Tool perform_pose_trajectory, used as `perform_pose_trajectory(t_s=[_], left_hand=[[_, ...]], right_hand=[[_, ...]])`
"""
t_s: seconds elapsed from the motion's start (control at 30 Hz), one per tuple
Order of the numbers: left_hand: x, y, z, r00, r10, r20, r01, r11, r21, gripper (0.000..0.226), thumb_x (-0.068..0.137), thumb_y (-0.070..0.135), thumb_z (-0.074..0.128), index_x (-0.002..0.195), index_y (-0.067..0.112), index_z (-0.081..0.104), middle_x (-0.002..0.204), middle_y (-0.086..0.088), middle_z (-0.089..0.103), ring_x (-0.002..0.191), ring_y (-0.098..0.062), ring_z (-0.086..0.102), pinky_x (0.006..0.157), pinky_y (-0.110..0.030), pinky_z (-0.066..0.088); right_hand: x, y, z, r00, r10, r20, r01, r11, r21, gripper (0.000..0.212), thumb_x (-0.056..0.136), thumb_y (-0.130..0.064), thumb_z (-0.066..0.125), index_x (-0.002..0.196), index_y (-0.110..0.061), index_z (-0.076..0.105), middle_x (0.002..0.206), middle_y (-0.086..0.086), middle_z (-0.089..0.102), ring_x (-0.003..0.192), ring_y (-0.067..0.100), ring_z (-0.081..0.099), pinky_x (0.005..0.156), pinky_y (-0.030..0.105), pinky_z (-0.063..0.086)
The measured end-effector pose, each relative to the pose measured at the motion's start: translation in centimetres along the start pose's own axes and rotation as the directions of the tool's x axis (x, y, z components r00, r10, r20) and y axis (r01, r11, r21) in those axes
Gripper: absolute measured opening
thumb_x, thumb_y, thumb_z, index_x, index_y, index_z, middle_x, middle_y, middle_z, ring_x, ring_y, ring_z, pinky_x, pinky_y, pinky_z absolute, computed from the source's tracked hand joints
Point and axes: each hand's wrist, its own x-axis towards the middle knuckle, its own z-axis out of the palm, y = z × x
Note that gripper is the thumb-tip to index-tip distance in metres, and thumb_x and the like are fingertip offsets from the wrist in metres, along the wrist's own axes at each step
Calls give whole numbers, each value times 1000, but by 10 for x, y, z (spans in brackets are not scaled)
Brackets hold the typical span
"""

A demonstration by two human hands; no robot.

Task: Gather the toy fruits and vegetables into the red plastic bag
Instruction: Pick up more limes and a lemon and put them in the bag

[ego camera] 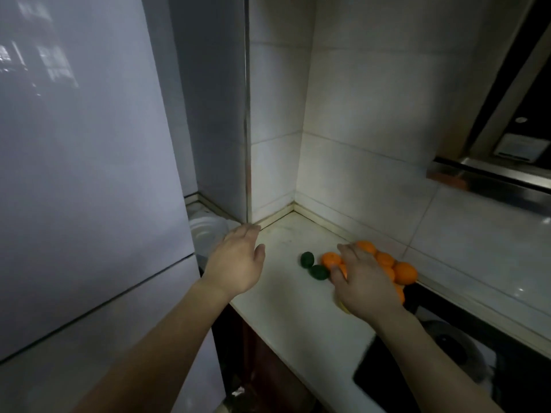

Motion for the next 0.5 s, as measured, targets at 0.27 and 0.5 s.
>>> perform_pose_trajectory(t_s=[0.27,0.5], left_hand=[[64,-25,30,995,77,65,-75,996,-41,50,100,36,38,147,17,37,151,-4,40,137,-22,36,114,-40,29],[125,-31,83,985,60,164,-63,998,14,53,102,38,34,151,18,29,157,-2,29,144,-18,26,119,-37,21]], right_hand=[[40,9,28,997,80,22,-80,997,-25,50,99,-36,41,142,-11,40,145,7,42,132,22,37,108,29,25],[97,44,71,986,149,76,-152,988,22,52,99,-38,39,144,-12,37,147,7,41,134,23,36,111,34,27]])
